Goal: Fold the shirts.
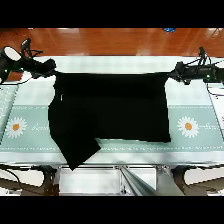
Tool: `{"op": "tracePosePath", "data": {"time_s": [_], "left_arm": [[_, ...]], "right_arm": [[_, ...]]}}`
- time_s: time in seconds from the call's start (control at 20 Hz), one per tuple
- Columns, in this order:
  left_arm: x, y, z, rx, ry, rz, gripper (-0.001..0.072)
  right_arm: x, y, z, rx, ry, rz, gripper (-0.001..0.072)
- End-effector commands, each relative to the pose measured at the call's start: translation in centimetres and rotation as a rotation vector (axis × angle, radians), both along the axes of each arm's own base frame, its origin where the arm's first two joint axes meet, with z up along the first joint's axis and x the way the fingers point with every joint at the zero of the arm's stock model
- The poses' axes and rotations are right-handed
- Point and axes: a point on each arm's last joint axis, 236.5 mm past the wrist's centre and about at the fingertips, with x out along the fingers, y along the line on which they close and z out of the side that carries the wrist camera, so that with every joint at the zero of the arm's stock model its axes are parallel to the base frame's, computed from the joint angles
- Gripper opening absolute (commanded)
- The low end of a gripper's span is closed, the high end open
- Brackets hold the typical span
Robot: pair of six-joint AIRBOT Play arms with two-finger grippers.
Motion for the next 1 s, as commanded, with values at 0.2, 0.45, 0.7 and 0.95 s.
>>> {"op": "tracePosePath", "data": {"time_s": [0.2,0.45,0.7,0.95], "left_arm": [[-8.3,-0.7,-3.1,-0.032,0.261,-0.259,0.0026],[-11.7,-0.9,-6.9,-0.064,0.380,-0.253,0.0026],[-12.8,-1.2,-7.5,-0.082,0.424,-0.252,0.0237],[-18.2,1.2,-6.1,-0.080,0.595,-0.301,0.0508]], "right_arm": [[-7.6,-0.6,-2.0,-0.094,0.213,0.202,0.0024],[-10.5,0.3,-5.1,-0.067,0.299,0.225,0.0024],[-10.2,-0.1,-5.9,-0.073,0.313,0.171,0.0373],[-12.0,-2.5,-4.1,-0.130,0.350,0.142,0.0410]]}}
